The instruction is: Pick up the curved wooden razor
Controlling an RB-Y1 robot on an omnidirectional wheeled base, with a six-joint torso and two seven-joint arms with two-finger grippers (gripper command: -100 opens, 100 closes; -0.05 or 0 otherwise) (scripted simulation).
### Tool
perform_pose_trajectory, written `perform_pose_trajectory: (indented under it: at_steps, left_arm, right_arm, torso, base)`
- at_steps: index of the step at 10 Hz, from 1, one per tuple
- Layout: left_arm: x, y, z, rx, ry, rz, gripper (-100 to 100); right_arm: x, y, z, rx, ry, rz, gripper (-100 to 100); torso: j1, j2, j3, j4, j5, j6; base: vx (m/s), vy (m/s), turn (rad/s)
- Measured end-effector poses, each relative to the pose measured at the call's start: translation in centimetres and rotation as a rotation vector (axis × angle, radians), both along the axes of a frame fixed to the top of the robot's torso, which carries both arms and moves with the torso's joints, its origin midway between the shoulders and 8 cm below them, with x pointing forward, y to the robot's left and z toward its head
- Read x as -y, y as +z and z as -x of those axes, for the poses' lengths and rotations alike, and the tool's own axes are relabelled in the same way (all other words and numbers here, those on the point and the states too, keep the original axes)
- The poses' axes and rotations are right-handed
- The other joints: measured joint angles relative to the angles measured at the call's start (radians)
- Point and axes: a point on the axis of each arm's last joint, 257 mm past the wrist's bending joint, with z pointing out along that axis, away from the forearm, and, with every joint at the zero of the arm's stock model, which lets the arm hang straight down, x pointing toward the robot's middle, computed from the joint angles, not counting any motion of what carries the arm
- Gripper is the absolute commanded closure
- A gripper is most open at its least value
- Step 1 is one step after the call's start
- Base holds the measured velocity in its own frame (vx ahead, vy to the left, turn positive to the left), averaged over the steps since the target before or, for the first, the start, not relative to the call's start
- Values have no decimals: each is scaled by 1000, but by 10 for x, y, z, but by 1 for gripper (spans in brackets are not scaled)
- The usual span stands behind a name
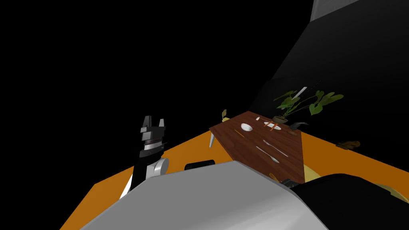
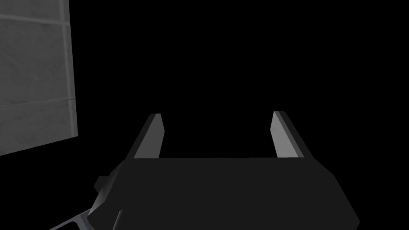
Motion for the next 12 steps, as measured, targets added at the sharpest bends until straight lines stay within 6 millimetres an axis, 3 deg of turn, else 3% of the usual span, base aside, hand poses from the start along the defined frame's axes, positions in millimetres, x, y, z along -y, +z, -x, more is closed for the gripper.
perform_pose_trajectory:
  at_steps: [2,5,7,11,12]
  left_arm:
    - [0,0,0,0,0,0,0]
    - [0,0,0,0,0,0,0]
    - [0,0,0,0,0,0,0]
    - [0,0,0,0,0,0,0]
    - [0,0,0,0,0,0,0]
  right_arm:
    - [0,0,-3,-17,41,0,100]
    - [4,3,-32,-8,108,6,100]
    - [5,6,-37,-27,151,4,100]
    - [9,15,-66,-34,232,12,100]
    - [9,14,-66,-37,234,11,0]
  torso:
    - [-1,2,1,1,-1,-3]
    - [-1,-1,-1,0,0,0]
    - [-1,3,2,1,0,-3]
    - [1,1,0,0,0,-1]
    - [-1,3,2,1,0,-3]
  base:
    - [69,15,-133]
    - [100,17,-287]
    - [50,18,-175]
    - [74,33,-210]
    - [5,4,3]
